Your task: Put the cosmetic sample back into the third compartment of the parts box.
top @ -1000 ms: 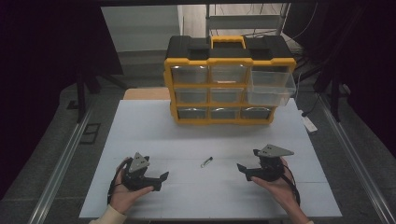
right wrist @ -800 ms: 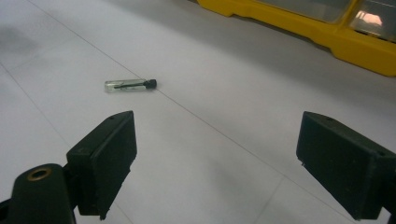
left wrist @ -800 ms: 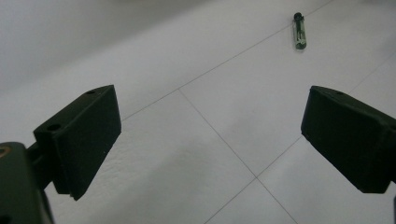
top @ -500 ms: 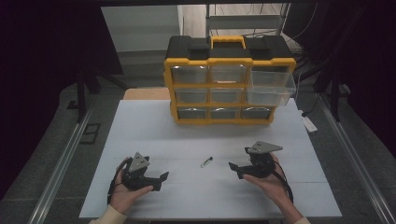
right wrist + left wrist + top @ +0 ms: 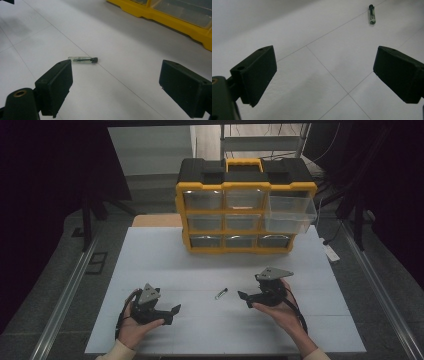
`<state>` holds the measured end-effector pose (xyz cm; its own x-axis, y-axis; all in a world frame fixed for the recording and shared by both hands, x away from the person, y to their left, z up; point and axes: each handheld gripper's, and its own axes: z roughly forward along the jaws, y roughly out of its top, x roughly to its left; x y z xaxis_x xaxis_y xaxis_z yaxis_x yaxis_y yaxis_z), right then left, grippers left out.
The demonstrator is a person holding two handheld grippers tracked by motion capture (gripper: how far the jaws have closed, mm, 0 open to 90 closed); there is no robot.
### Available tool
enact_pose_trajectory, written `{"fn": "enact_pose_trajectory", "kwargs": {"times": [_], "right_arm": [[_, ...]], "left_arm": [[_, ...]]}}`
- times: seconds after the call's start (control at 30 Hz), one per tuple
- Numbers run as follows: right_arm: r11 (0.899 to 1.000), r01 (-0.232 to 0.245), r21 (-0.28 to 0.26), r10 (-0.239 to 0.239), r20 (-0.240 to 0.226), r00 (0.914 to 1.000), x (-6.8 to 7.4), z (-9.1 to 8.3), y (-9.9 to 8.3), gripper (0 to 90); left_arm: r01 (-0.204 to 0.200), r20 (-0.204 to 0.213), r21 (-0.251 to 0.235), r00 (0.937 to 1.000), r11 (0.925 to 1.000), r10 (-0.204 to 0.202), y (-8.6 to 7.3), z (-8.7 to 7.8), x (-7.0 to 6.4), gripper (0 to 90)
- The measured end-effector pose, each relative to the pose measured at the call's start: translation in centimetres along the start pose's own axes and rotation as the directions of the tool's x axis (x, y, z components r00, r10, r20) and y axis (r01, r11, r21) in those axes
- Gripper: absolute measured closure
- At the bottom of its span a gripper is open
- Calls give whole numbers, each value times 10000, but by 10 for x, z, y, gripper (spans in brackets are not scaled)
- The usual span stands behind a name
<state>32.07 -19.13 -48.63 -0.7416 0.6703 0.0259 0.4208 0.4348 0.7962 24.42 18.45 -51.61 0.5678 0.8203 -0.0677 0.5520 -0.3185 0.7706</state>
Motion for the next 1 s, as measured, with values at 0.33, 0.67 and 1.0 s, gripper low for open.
{"fn": "enact_pose_trajectory", "kwargs": {"times": [0.33, 0.67, 1.0], "right_arm": [[9993, -25, 373, 28, -79, 10000, 4, 14, 4, 118], [9975, 234, 672, -224, -161, 9996, 12, 28, 9, 116], [9913, 473, 1229, -438, -309, 9986, 21, 44, 12, 103]], "left_arm": [[35, -8, 8, 10000, 10000, -35, 0, 0, 1, 55], [2, -12, 57, 10000, 10000, -2, 0, 1, 0, 58], [-57, 4, 100, 10000, 9999, 57, 0, 2, -1, 61]]}}
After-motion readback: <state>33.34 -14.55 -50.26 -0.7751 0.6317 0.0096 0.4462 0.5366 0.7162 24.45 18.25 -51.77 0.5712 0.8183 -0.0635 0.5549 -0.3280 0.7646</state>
